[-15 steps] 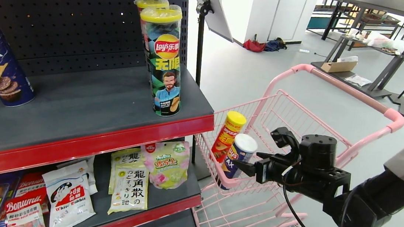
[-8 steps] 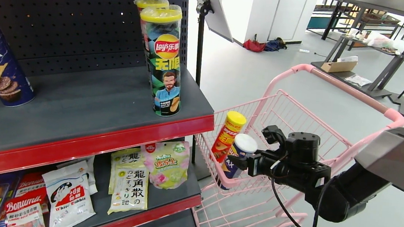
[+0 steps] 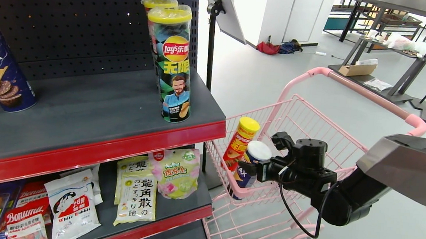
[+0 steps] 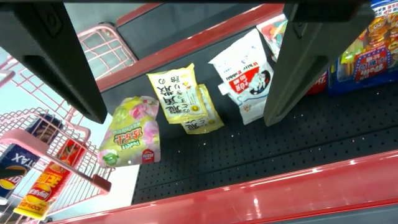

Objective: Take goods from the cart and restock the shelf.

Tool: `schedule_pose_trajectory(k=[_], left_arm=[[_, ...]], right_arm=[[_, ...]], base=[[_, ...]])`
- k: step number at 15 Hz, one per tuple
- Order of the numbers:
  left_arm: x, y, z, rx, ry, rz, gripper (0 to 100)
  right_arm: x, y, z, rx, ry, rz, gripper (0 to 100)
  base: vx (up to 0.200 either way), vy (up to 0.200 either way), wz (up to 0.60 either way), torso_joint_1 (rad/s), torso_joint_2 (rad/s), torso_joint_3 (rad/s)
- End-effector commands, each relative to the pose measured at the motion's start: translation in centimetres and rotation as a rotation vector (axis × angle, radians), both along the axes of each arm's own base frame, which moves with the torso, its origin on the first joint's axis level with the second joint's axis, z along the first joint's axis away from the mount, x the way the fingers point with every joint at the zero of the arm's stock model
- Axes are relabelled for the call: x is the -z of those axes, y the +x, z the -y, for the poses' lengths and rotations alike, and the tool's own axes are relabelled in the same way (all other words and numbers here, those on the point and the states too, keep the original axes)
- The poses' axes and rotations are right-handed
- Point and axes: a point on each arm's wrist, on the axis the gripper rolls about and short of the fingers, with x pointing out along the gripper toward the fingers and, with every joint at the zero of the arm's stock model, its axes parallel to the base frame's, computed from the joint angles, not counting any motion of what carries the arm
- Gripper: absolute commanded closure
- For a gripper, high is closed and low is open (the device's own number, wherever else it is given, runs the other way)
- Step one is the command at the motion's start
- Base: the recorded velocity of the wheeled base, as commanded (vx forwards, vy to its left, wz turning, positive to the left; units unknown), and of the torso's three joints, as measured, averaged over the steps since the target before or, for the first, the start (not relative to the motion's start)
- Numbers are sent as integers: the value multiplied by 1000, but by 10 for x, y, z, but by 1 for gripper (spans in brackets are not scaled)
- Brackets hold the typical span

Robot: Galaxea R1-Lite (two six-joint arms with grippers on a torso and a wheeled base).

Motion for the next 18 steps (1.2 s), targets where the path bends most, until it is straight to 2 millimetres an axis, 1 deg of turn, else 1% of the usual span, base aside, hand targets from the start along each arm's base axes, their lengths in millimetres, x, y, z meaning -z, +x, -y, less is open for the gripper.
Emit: schedule_pose_trajectory(k=[1, 2, 3, 7, 8, 10, 11, 12, 13, 14, 15, 16, 17, 18], left_arm=[[0, 0, 0, 0, 0, -1, 0], [0, 0, 0, 0, 0, -1, 0], [0, 0, 0, 0, 0, -1, 0], [0, 0, 0, 2, 0, -1, 0], [0, 0, 0, 0, 0, -1, 0], [0, 0, 0, 0, 0, -1, 0], [0, 0, 0, 0, 0, -1, 0], [0, 0, 0, 0, 0, -1, 0], [0, 0, 0, 0, 0, -1, 0], [0, 0, 0, 0, 0, -1, 0], [0, 0, 0, 0, 0, -1, 0], [0, 0, 0, 0, 0, -1, 0], [0, 0, 0, 0, 0, -1, 0], [0, 0, 0, 0, 0, -1, 0]], right_arm=[[3, 5, -1, 1, 3, 2, 0], [5, 6, -2, 5, 6, -3, 0], [7, 9, -3, 21, 17, -10, 100], [8, 9, -3, 34, 21, -15, 100], [6, 6, -2, 35, 17, -9, 100], [-8, -3, -1, 39, 35, 52, 100], [-18, -9, 0, 42, 42, 78, 100], [-43, -17, 2, 49, 61, 130, 100], [-62, -21, 4, 49, 75, 175, 100], [-68, -23, 6, 50, 80, 192, 100], [-95, -33, 11, 48, 81, 243, 100], [-109, -40, 13, 45, 82, 261, 100], [-109, -40, 13, 45, 82, 261, 100], [-162, -76, 27, 38, 79, 317, 100]], base=[[0, 0, 0, 0, 0, 0], [0, 0, 0, 0, 0, 0], [0, 0, 0, 0, 0, 0], [0, 0, 0, 0, 0, 0], [0, 0, 0, 0, 0, 0], [0, 0, 0, 0, 0, 0], [0, 0, 0, 0, 0, 0], [0, 0, 0, 0, 0, 0], [0, 0, 0, 0, 0, 0], [0, 0, 0, 0, 0, 0], [0, 0, 0, 0, 0, 0], [0, 0, 0, 0, 0, 0], [0, 0, 0, 0, 0, 0], [0, 0, 0, 0, 0, 0]])
